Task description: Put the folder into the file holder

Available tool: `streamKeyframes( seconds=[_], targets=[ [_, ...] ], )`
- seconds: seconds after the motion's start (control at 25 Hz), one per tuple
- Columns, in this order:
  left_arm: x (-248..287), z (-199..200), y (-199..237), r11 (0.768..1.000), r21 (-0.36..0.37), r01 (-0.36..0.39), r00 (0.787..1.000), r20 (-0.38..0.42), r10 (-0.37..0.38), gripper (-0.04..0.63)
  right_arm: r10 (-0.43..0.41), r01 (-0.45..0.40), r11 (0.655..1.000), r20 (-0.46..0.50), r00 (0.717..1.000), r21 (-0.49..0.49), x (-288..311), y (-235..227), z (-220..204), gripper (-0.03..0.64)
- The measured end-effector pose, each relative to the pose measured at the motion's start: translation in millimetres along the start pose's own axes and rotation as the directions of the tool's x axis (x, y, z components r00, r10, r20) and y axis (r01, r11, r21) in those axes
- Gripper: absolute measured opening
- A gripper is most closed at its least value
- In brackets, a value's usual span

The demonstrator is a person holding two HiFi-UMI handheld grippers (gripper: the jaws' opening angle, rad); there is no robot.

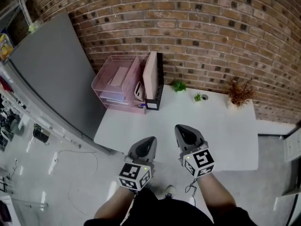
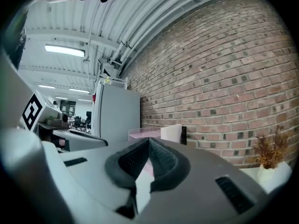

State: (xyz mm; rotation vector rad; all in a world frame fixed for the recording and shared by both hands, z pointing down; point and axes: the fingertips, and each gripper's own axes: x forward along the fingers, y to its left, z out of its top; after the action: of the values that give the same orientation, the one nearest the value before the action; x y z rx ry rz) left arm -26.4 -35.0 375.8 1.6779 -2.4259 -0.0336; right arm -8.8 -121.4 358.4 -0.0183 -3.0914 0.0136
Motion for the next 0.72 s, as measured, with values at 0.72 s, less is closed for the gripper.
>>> streamKeyframes(
  seconds=[0.72],
  targets=[
    [-105, -12, 9, 0.995, -0.035, -0.095, 0.995, 0.024, 0.096, 0.006, 0.093, -0.092, 0.995, -0.047, 0.995, 0.029, -26, 101, -14, 0.003]
  ],
)
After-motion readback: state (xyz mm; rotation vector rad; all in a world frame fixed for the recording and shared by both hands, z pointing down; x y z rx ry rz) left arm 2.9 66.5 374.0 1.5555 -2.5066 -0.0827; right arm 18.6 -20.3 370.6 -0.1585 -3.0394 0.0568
